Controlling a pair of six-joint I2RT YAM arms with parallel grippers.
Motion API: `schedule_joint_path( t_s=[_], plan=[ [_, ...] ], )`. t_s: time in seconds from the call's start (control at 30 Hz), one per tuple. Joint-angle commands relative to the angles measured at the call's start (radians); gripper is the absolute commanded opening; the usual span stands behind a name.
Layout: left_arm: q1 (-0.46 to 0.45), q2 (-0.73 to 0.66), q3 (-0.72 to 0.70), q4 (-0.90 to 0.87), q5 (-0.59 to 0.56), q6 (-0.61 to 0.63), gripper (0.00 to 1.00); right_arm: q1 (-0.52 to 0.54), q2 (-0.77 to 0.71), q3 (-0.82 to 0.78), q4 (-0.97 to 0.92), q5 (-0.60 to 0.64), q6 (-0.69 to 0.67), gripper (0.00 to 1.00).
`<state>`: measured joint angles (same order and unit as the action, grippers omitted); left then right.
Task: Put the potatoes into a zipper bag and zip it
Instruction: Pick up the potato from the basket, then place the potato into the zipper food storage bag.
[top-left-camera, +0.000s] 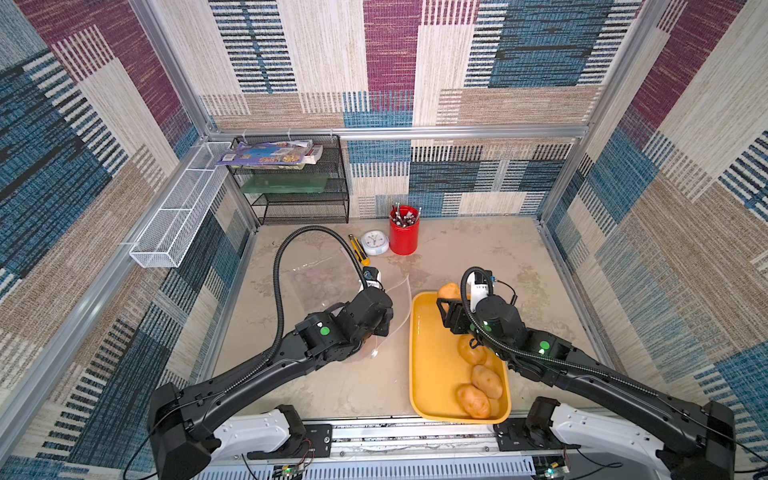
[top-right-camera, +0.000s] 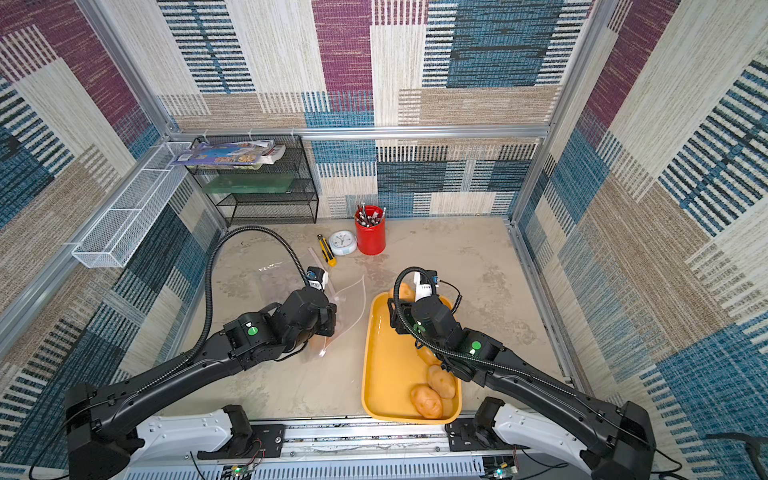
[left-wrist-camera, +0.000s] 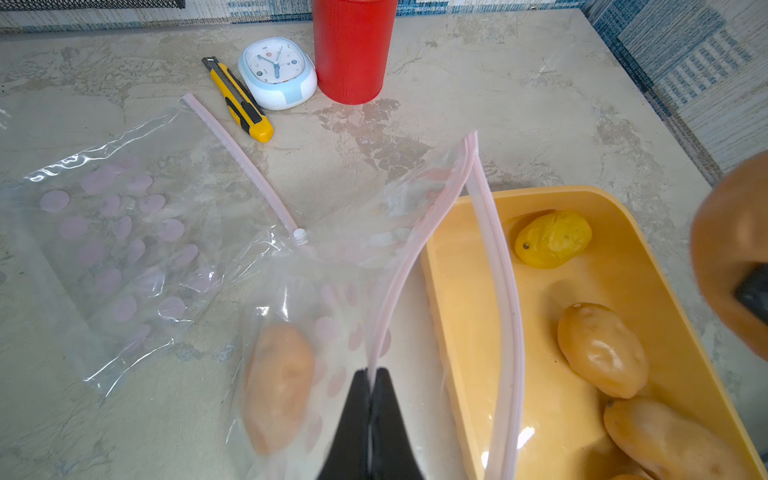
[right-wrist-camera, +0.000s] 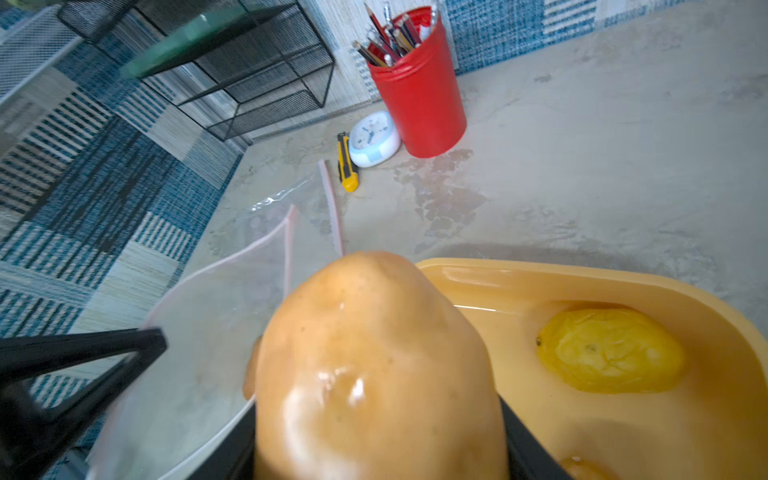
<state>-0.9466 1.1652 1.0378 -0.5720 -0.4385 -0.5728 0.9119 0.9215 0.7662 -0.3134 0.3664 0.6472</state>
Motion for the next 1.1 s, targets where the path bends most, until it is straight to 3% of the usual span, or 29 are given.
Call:
schedule_joint_path(
  t_s=[0.0,0.27,0.67,1.07],
  plan=[
    [0.002,0.005,0.005,0.016,0.006,-0.013,0.00,0.057,-0.001,0.035,-0.013,0.058,0.005,0.48],
    [0.001,0.022,0.011,0.017,0.021,-0.013,0.00,0.176,0.135,0.128,0.070,0.044,-0.020,0.47],
    [0.000,0.010,0.019,0.005,0.022,-0.009,0.00,0.168,0.489,0.265,0.120,-0.079,-0.012,0.43],
    [0.000,-0.022,0.012,0.003,0.008,-0.006,0.00,0.137,0.607,0.260,0.113,-0.106,0.018,0.42]
  ],
)
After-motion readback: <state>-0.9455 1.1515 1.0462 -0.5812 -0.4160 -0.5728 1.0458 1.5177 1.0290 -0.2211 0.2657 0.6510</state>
